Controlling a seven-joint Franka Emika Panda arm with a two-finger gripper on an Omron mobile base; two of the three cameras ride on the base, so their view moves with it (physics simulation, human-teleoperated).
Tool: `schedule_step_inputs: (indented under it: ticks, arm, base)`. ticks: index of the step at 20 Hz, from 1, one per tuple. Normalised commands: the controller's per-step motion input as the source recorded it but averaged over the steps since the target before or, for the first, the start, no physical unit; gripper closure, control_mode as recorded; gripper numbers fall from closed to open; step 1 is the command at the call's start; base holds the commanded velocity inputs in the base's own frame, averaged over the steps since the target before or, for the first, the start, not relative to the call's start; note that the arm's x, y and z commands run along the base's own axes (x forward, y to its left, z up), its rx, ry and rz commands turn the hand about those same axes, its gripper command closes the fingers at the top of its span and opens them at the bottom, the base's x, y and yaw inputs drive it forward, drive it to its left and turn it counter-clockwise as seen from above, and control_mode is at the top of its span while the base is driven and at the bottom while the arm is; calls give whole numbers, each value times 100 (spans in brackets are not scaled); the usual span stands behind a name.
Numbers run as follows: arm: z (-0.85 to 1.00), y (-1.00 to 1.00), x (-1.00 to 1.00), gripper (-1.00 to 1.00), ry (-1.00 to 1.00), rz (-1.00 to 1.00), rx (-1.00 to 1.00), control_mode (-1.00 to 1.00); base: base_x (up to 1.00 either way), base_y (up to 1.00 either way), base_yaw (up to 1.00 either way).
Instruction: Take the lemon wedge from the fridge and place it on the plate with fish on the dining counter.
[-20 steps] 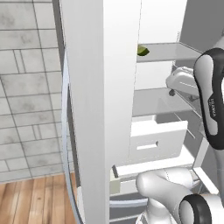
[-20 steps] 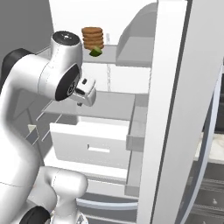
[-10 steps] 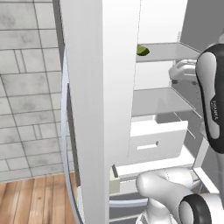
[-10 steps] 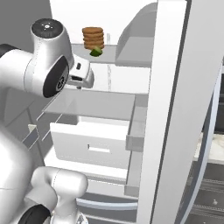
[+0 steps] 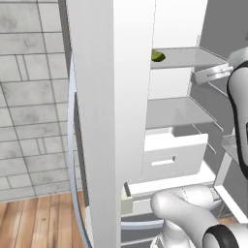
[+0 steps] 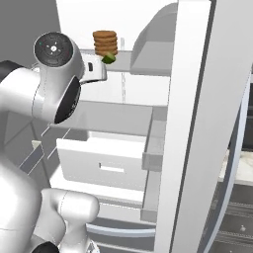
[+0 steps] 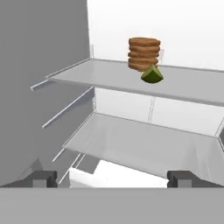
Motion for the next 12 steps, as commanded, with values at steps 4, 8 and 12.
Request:
schedule_step_inputs:
  ticks: [4, 8, 12]
  arm:
    - [82, 0, 30, -100, -7, 0, 0, -100]
    - [37, 1, 46, -100, 0, -8, 0, -100]
    - [3, 0, 16, -100, 0, -6, 3, -100]
  base:
    - [0, 0, 0]
    - [0, 0, 0]
    - [0, 0, 0]
